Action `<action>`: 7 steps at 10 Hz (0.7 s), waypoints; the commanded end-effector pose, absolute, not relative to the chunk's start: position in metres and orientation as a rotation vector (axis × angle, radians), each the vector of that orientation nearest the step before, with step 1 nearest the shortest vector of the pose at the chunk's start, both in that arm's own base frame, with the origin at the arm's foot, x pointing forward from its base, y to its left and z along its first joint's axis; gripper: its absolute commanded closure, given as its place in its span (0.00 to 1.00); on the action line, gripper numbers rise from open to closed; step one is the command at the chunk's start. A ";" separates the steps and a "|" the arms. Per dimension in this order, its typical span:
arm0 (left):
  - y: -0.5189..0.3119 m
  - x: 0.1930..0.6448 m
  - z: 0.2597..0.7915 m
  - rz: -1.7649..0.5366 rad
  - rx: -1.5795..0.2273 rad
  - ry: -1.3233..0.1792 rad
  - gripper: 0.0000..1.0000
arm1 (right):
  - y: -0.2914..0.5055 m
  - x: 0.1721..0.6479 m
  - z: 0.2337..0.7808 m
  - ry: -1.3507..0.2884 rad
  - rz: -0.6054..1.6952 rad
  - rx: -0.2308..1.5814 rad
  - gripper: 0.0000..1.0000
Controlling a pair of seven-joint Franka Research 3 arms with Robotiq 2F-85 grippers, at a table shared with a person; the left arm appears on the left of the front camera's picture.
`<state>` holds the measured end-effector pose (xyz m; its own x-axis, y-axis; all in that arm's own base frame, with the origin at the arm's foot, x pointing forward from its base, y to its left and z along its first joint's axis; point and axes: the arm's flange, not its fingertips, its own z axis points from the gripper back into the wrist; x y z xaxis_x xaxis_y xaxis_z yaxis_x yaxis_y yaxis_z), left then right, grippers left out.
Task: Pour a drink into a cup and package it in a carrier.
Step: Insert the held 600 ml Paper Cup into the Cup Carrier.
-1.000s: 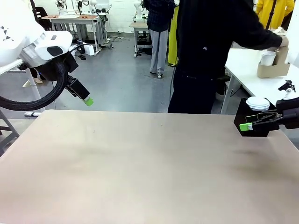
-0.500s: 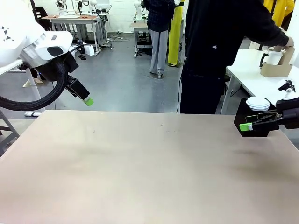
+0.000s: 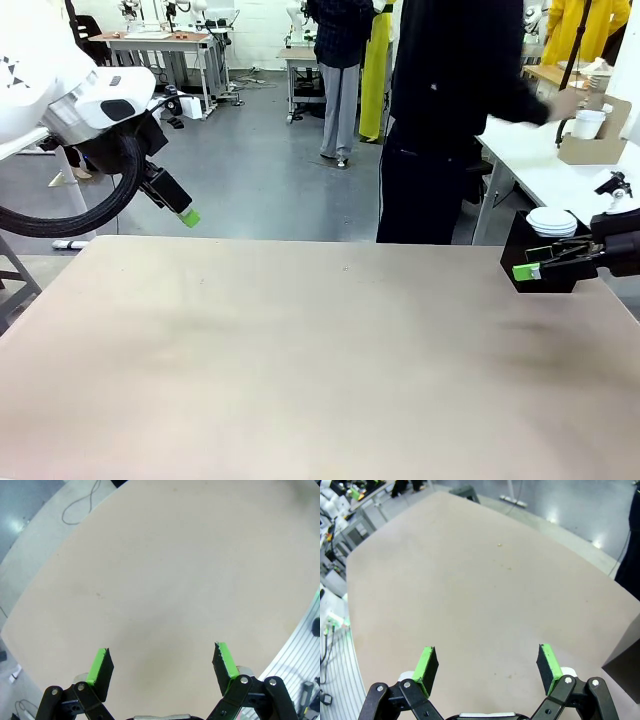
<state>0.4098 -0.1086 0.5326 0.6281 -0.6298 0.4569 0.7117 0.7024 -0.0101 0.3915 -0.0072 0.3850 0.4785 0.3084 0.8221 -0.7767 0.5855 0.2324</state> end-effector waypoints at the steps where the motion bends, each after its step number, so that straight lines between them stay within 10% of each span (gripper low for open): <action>1: -0.107 0.410 0.534 -0.778 -0.179 -0.442 0.00 | -0.008 0.391 0.387 -0.829 0.733 0.663 0.00; 7: -0.107 0.410 0.534 -0.778 -0.179 -0.442 0.00 | -0.008 0.391 0.387 -0.829 0.733 0.663 0.00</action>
